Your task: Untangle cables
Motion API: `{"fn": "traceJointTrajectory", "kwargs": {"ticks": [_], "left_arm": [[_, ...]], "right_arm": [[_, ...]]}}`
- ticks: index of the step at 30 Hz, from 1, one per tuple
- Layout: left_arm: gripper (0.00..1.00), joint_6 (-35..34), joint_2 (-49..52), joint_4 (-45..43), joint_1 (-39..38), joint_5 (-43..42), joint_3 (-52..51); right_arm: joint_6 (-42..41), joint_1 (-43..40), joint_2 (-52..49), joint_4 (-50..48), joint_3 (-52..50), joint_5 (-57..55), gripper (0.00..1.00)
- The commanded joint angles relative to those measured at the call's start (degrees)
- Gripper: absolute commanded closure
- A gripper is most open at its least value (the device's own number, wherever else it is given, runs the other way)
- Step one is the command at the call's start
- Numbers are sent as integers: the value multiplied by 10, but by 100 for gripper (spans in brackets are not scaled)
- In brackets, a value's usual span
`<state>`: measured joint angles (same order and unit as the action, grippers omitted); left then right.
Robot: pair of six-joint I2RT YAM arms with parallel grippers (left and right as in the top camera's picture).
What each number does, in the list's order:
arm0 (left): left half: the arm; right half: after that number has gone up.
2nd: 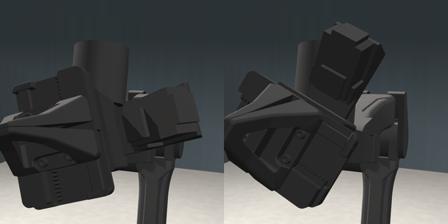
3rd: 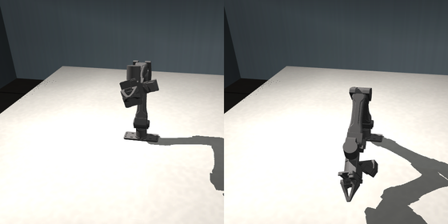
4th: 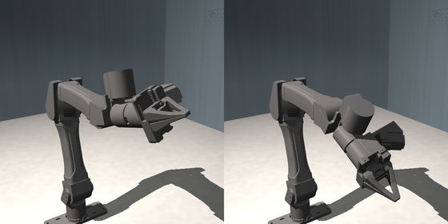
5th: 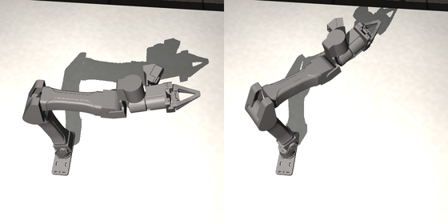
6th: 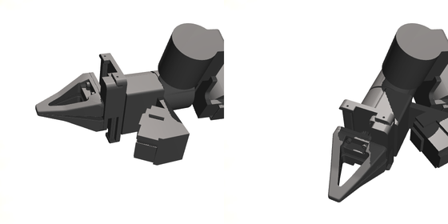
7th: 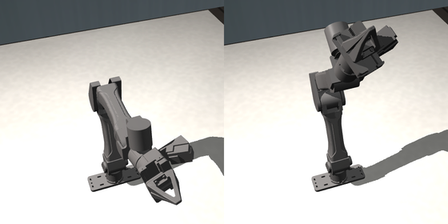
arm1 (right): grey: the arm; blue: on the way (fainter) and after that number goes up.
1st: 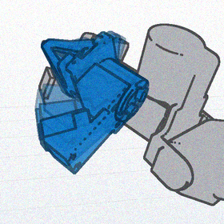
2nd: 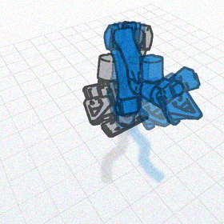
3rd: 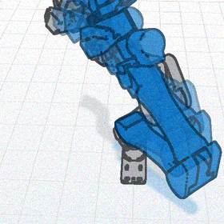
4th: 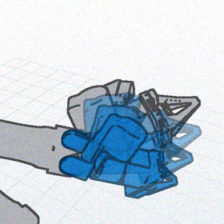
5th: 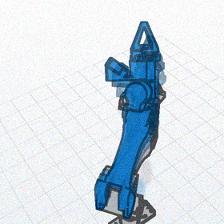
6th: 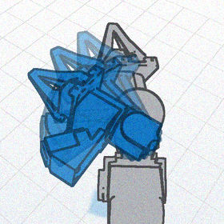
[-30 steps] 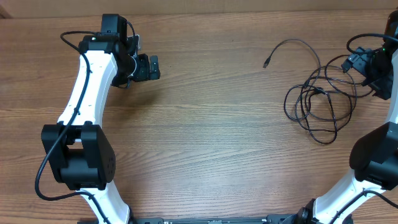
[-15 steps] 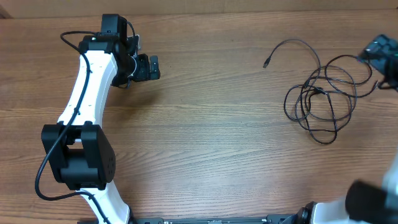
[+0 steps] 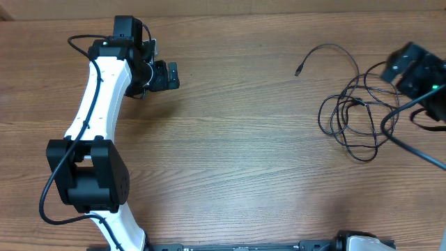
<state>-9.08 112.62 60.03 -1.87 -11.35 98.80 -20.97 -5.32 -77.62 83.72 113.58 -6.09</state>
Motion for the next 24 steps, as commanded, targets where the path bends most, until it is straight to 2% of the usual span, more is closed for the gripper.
{"fn": "traceJointTrajectory", "kwargs": {"ticks": [1, 14, 24], "left_arm": [[0, -8, 5, -1, -4, -2, -2], [1, -8, 5, -1, -4, -3, -2], [0, -8, 5, -1, -4, -3, -2]], "right_arm": [[0, 24, 4, -1, 11, -3, 0], [0, 25, 4, -1, -46, -3, 0], [0, 27, 45, -1, -190, -3, 0]]}}
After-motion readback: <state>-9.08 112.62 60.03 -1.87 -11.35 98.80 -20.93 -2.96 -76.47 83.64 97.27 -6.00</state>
